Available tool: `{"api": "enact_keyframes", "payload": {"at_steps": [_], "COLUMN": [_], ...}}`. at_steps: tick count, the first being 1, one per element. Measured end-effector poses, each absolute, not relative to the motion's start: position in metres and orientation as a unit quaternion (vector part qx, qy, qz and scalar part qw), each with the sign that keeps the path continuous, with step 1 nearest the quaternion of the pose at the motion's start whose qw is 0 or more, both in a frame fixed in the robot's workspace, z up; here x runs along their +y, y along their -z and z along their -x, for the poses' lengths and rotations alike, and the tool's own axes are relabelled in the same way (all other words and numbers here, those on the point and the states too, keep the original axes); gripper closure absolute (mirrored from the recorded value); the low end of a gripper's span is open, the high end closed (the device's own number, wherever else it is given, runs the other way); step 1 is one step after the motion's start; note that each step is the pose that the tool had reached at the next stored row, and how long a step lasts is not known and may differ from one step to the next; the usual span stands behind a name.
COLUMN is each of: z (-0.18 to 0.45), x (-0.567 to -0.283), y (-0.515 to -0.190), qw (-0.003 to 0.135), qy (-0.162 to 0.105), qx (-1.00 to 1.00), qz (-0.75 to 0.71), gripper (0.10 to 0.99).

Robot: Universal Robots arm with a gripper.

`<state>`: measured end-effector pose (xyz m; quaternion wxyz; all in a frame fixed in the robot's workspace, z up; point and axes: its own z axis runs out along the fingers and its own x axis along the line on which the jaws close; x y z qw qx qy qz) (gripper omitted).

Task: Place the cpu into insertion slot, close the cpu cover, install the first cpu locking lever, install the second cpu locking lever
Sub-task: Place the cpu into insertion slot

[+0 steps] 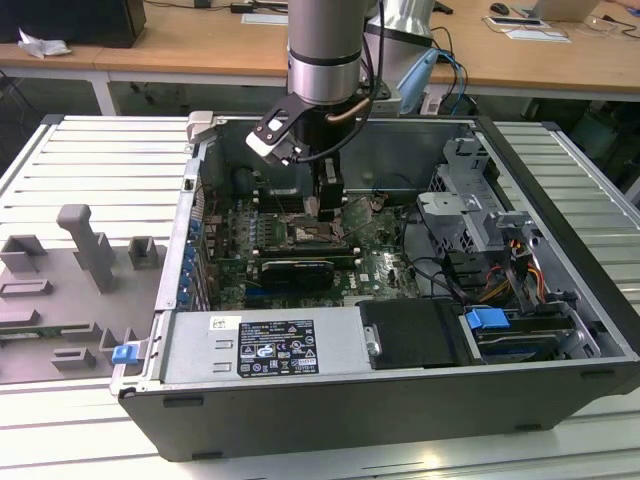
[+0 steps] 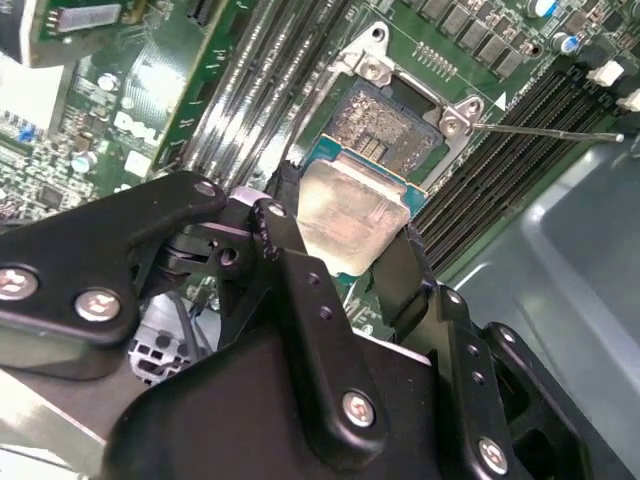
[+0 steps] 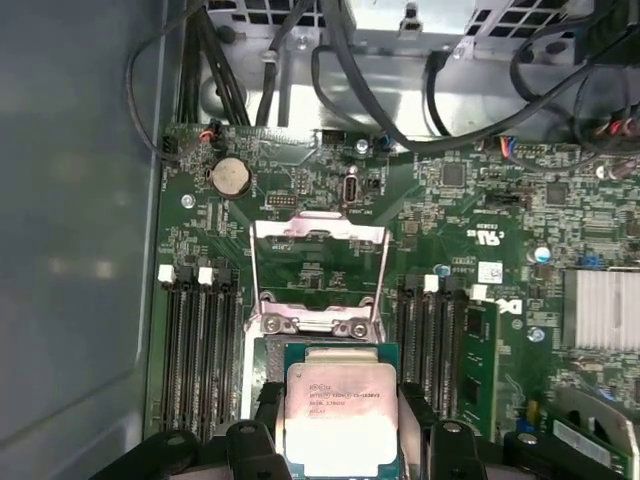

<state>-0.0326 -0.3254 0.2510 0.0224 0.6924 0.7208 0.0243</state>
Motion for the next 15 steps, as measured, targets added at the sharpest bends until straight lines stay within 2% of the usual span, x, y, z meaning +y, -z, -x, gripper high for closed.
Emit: {"api": "enact_keyframes", "payload": {"at_steps": [7,15], "z": [0.039,0.045], "x": [-0.324,-0.313], "y": [-0.243,-0.212], "qw": [0.023,0.022], "qy": [-0.024,-0.023], "qx": [0.716,0.706], "qz": [-0.697,-0.708], "gripper": [0.549,0.549]}}
